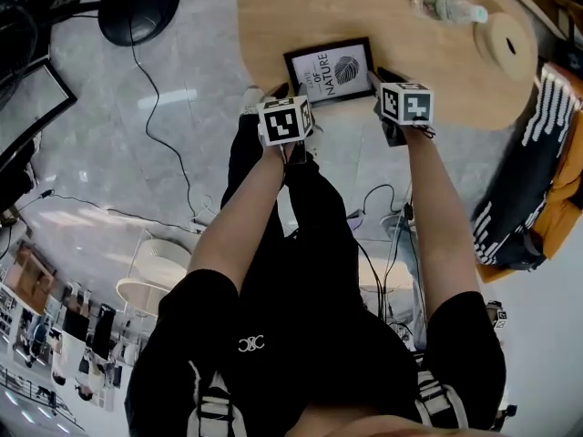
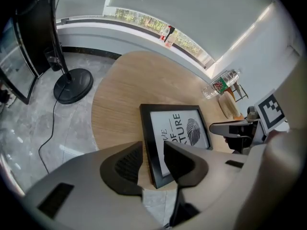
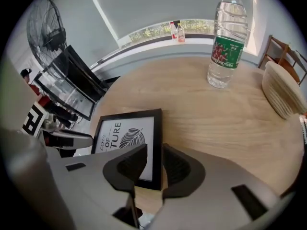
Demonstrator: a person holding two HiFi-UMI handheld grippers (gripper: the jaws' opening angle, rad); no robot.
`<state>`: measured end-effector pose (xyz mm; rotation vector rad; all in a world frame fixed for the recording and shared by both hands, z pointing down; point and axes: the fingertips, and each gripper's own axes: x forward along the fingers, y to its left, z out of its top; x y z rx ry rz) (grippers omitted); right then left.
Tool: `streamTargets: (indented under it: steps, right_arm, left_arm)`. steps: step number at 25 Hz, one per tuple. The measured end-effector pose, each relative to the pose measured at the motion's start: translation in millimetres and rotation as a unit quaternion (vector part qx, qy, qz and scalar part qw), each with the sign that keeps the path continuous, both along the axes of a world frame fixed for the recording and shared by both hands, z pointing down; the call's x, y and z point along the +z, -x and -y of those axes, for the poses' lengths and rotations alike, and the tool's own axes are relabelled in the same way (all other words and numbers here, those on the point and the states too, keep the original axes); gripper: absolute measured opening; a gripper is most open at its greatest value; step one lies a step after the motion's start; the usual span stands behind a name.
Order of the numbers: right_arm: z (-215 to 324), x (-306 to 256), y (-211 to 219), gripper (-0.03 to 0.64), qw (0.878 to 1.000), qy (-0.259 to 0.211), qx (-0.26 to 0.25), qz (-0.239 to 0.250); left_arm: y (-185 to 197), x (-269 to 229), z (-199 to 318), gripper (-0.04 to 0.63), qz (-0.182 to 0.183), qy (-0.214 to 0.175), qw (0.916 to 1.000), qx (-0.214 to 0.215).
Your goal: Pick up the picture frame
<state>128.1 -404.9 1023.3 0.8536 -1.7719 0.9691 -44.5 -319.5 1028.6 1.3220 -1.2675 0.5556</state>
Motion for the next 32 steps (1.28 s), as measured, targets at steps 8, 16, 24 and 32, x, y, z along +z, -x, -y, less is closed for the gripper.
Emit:
streamTargets:
  steps: [8,16,24,32]
  right_arm:
    - [-5,25,0,0.106,0.999,0.017,-0.011,-0.05]
    - [-15,-7,-1,0.087,0.999,0.018,0.014,-0.022]
    - [-28,-134,-1,0.086,0.993,-0.093,0.074,0.002]
    - [-52,-332,-14,0.087,0.968,-0.215,0.126,0.04]
  left_arm:
    - [-3,17,4,0.111,-0.019,0.013,0.9993,0.03]
    - [4,-19,7,0.097,-0.031,0.006,0.9989,0.036]
    - [9,-142,23,0.092,-0.019,-0.11,0.987,0.116]
    - [-2,-333,20,0.089,0.014,-0.236,0.9583,0.16]
